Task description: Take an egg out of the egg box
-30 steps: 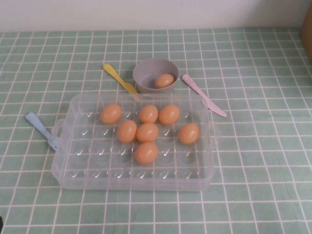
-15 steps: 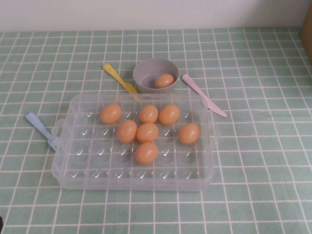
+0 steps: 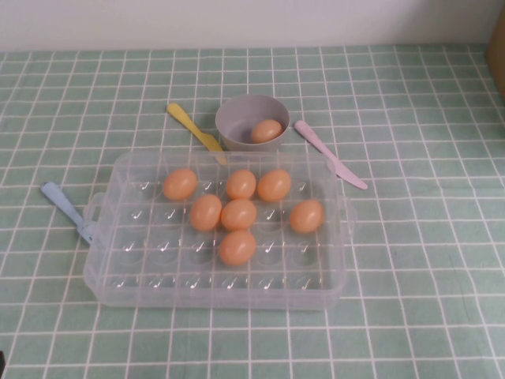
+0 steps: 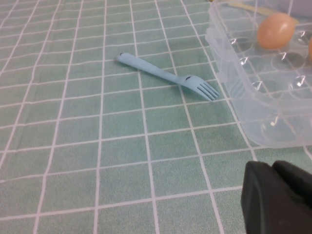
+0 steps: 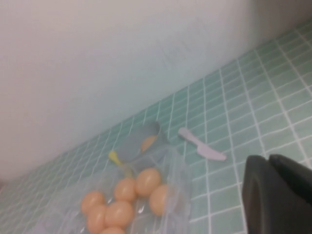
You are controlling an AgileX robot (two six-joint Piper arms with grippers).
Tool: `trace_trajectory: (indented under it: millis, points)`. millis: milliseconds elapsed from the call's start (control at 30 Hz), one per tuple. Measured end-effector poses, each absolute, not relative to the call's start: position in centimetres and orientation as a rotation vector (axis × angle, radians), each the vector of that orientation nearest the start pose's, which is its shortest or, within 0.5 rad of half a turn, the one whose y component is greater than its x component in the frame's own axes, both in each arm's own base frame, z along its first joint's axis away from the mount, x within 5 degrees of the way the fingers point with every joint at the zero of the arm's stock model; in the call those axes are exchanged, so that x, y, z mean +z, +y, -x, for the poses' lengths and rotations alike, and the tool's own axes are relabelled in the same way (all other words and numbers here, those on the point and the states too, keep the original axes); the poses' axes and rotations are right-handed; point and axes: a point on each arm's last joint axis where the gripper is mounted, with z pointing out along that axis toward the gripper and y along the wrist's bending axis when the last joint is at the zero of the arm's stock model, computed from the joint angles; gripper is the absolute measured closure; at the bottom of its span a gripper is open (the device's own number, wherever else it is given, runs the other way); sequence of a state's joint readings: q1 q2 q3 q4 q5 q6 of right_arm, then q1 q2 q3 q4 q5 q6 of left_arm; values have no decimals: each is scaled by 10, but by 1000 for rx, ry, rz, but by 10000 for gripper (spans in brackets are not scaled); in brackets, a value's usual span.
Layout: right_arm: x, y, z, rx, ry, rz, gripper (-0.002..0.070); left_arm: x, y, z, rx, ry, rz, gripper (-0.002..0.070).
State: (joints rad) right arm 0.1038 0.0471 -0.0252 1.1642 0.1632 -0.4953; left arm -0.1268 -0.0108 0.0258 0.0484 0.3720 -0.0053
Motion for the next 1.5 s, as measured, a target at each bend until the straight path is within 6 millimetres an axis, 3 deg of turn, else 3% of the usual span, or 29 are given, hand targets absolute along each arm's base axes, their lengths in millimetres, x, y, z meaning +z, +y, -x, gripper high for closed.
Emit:
trace_trajectory:
  millis: [300,567,767,867,1100,1300,1500]
  points:
    - [258,51,-100,799,2064,-36,694,172,-5,-52,-44,1865,-144,678]
    - [266,57,-151,677,2499,181,694,172,-5,-52,-44,1865,-144,678]
    - [283,53,-176,564,2614,200,694,172,-5,-52,-44,1865,-144,678]
    - [289,63,-187,548,2631,234,694,172,-5,-52,-44,1865,-144,678]
    - [303,116,-216,523,2690,450,694,172,-5,-52,-44,1865,-144,678]
    - [314,177,-241,514,2699,654,694,172,-5,-52,-44,1865,-144,678]
    - [307,236,-263,520,2714,822,676,172,-5,-52,-44,1865,-144,678]
